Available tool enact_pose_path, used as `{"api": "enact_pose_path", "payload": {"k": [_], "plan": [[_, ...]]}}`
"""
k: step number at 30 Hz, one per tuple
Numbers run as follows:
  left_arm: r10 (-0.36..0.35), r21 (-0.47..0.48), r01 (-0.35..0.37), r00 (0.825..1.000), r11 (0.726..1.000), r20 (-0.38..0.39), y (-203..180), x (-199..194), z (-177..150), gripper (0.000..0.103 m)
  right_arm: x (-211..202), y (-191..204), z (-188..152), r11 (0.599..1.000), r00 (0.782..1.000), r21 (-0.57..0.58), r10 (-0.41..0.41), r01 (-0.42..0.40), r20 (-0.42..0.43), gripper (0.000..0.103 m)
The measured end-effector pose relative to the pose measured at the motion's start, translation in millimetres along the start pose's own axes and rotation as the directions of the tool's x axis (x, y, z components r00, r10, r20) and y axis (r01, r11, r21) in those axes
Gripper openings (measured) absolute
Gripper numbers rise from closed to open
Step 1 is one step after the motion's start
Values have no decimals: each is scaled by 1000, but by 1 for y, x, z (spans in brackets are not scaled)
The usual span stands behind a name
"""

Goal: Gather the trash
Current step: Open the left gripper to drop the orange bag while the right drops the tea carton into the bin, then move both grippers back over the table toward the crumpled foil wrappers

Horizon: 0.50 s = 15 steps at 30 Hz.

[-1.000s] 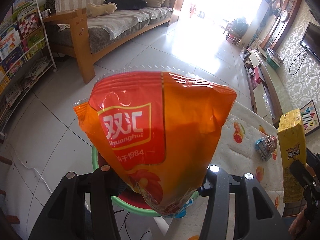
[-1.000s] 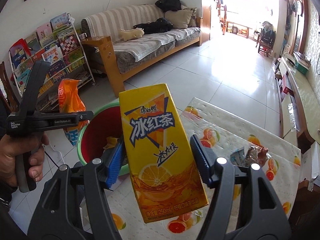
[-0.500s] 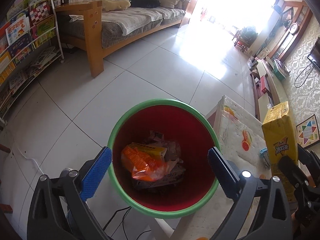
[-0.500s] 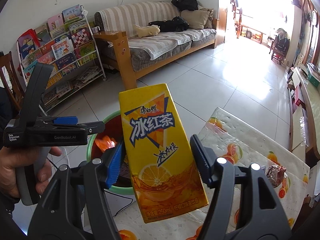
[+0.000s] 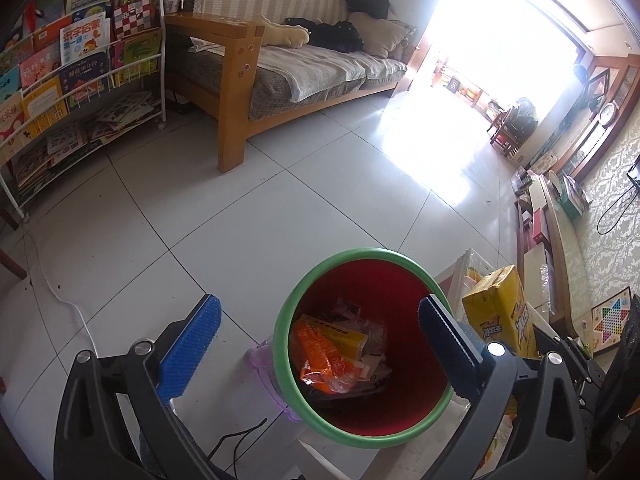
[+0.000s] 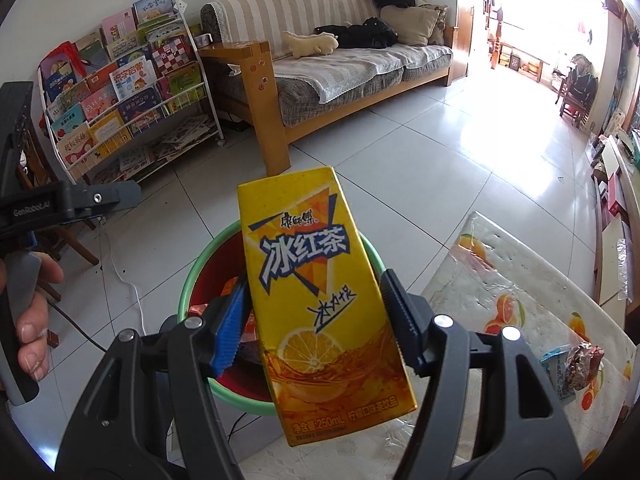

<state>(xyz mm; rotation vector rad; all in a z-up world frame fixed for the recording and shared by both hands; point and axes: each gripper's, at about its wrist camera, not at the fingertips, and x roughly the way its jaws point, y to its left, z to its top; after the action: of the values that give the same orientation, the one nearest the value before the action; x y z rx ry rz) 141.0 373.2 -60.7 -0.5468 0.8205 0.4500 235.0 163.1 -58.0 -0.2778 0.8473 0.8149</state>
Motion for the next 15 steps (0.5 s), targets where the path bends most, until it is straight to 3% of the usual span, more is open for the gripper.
{"api": "enact_pose_path", "payload": {"k": [8, 11, 15], "plan": [[26, -21, -26, 1000, 999, 15, 21, -9, 1, 95, 24, 20, 5, 1000, 999, -21, 18, -19, -51, 65], [30, -31, -29, 999, 999, 22, 25, -11, 1, 95, 22, 23, 6, 999, 999, -27, 19, -20, -50, 90], [23, -39, -22, 999, 999, 27, 25, -13, 2, 95, 12, 27, 6, 999, 1000, -54, -3, 1, -26, 98]]}}
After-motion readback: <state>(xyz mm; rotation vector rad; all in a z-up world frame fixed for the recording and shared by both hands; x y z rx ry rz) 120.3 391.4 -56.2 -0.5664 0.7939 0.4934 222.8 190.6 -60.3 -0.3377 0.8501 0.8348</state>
